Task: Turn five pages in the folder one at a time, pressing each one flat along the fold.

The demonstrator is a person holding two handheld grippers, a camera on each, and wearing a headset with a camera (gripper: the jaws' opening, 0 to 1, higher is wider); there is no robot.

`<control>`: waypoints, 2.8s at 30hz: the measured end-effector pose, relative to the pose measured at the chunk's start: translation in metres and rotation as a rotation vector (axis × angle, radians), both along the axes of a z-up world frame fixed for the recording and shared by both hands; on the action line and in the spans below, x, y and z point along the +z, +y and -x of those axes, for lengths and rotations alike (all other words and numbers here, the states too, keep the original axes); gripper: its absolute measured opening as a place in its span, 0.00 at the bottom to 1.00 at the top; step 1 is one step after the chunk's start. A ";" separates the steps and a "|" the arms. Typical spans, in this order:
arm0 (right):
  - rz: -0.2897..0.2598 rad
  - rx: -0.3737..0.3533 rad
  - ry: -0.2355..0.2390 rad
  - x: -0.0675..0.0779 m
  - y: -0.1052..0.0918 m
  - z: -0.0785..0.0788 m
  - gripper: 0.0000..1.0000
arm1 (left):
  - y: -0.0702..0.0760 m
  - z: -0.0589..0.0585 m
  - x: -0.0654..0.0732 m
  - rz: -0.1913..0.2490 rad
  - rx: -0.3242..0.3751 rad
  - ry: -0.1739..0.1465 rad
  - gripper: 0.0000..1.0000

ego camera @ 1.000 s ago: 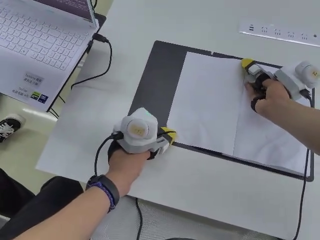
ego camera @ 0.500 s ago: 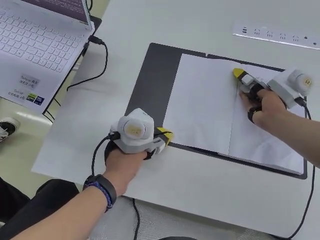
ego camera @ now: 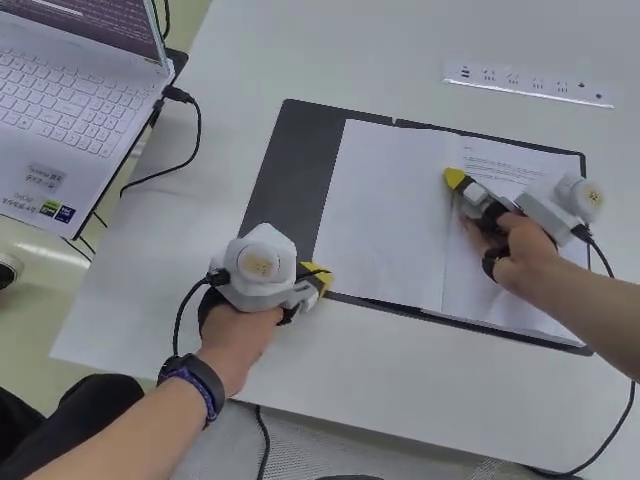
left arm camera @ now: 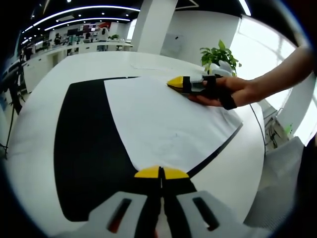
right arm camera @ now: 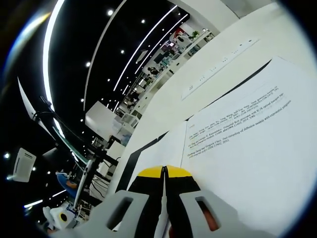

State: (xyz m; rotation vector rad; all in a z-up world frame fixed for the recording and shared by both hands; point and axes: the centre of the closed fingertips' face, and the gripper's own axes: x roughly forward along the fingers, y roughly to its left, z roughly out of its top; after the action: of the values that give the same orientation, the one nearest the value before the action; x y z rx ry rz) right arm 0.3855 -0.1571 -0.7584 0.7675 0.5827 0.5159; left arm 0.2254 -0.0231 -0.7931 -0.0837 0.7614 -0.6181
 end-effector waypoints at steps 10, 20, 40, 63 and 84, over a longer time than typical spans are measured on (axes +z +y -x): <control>-0.023 0.015 0.008 0.004 0.004 0.035 0.00 | 0.000 0.001 0.000 0.006 -0.010 0.003 0.00; -0.023 0.063 0.014 0.002 0.004 0.063 0.00 | -0.001 0.000 0.000 0.009 -0.010 0.007 0.00; 0.026 0.186 0.031 -0.019 0.000 0.112 0.00 | -0.001 0.000 0.001 0.010 -0.017 0.005 0.00; 0.005 0.185 0.025 -0.019 0.000 0.160 0.00 | -0.002 0.003 0.001 -0.011 -0.027 0.009 0.00; 0.023 0.163 0.056 -0.020 -0.002 0.170 0.00 | -0.002 0.003 0.002 -0.045 0.004 0.014 0.00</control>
State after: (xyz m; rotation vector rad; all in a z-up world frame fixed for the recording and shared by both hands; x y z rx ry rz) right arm 0.2154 -0.1592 -0.7782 0.7178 0.7056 0.6385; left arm 0.2220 -0.0250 -0.7912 -0.0488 0.7884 -0.5969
